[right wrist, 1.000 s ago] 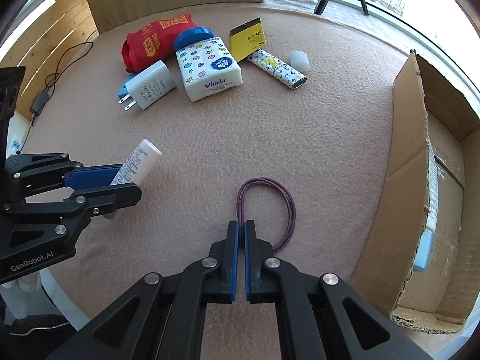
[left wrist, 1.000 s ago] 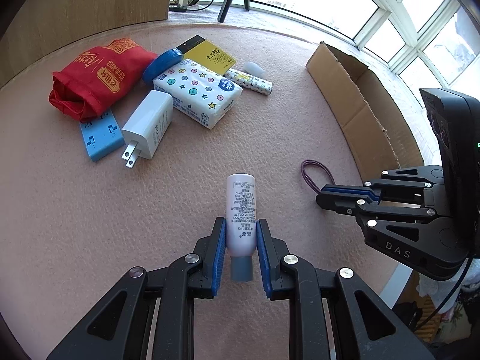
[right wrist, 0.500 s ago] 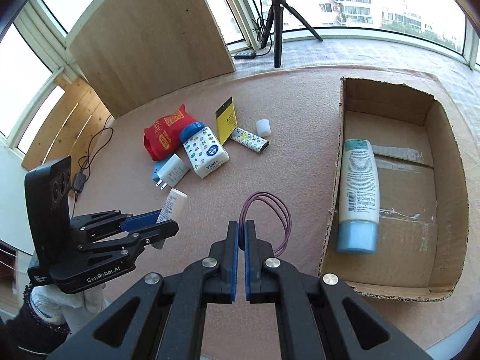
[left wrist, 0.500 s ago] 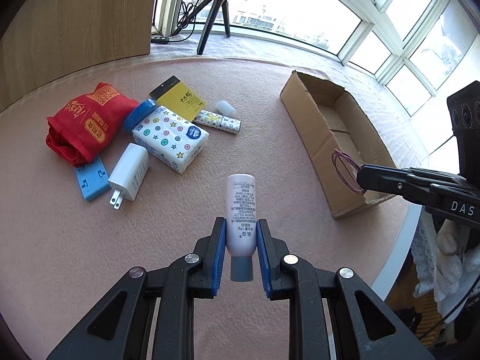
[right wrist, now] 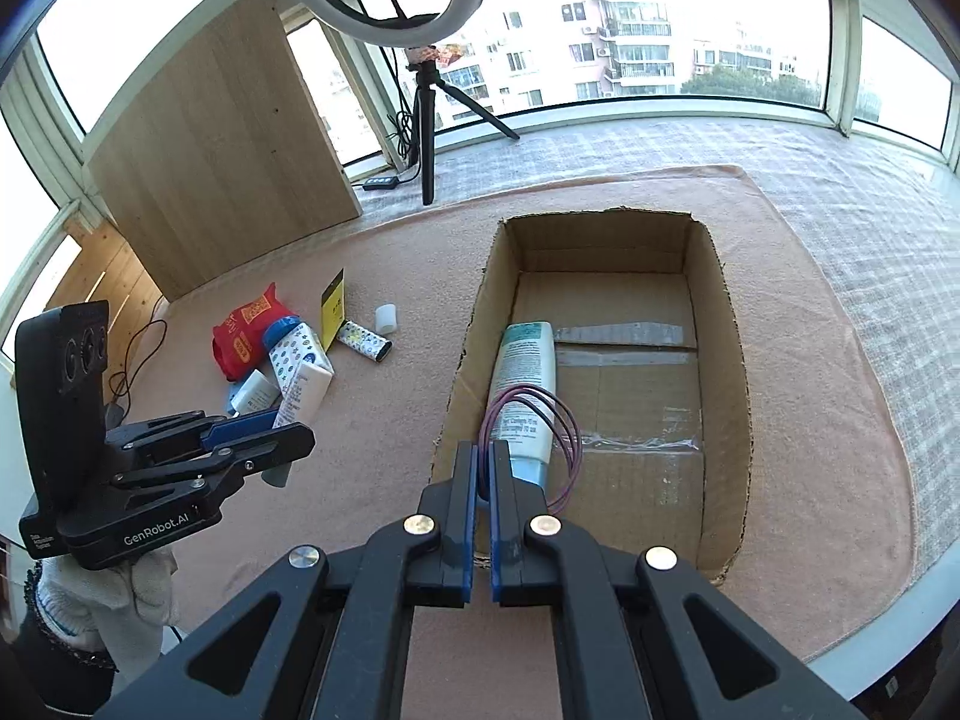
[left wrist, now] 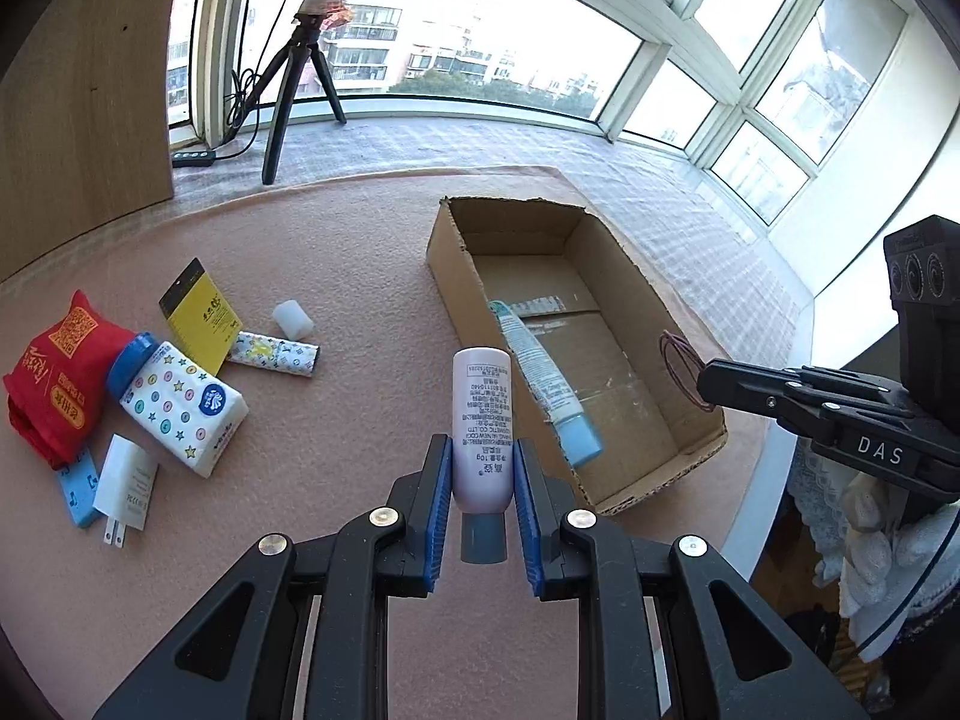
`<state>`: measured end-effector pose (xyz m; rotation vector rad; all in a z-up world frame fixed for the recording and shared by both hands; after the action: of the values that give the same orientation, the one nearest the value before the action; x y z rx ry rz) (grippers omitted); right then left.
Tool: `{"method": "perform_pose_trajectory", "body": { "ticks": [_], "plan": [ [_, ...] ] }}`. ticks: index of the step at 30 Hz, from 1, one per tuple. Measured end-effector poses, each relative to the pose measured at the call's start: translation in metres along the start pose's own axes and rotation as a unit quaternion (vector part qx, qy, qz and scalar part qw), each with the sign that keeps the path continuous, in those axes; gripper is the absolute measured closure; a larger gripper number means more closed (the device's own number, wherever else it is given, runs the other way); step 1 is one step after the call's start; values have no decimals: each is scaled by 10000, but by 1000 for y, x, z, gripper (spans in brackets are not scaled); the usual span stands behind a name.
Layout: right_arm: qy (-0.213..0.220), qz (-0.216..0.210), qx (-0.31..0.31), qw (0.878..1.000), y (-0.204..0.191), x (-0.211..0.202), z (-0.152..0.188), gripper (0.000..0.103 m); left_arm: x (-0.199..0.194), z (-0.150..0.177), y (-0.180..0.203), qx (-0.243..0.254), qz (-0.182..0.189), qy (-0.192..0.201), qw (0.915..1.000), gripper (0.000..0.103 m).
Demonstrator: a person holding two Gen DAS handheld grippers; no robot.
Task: Organize objects
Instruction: 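Carry the lotion bottle and rubber band into the box with both tools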
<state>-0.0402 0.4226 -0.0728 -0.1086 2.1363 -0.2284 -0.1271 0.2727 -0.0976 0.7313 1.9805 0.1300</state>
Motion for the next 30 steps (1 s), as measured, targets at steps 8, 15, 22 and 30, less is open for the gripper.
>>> {"method": "perform_pose_trajectory", "body": {
  "ticks": [8,15,22,30],
  "plan": [
    [-42,122,290,9995,40,6,10,100,44,-24,54,324,194,-100,9992,81],
    [-120,63,364,9992,56,17,13,100,85,-46,90,549,225,-207,9980,81],
    [-160,54,382,9991,66,20,16,99,111,-58,110,633,229,-309,9973,81],
    [-124,115,496,9986,73,17,19,68,121,-61,110,547,284,-432,9972,79]
  ]
}}
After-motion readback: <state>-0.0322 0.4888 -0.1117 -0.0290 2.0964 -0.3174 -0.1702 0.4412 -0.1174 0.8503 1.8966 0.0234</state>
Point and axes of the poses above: each gripper's, at about its wrist camera, not at the fingertips, and x roughly the way its jaws point, y to its right, z to its underside, the point moved 4 cm from there along x, roughly the way its jaws point, and after that the axes turned 5 degrees about -x, right-handed, at the moved point
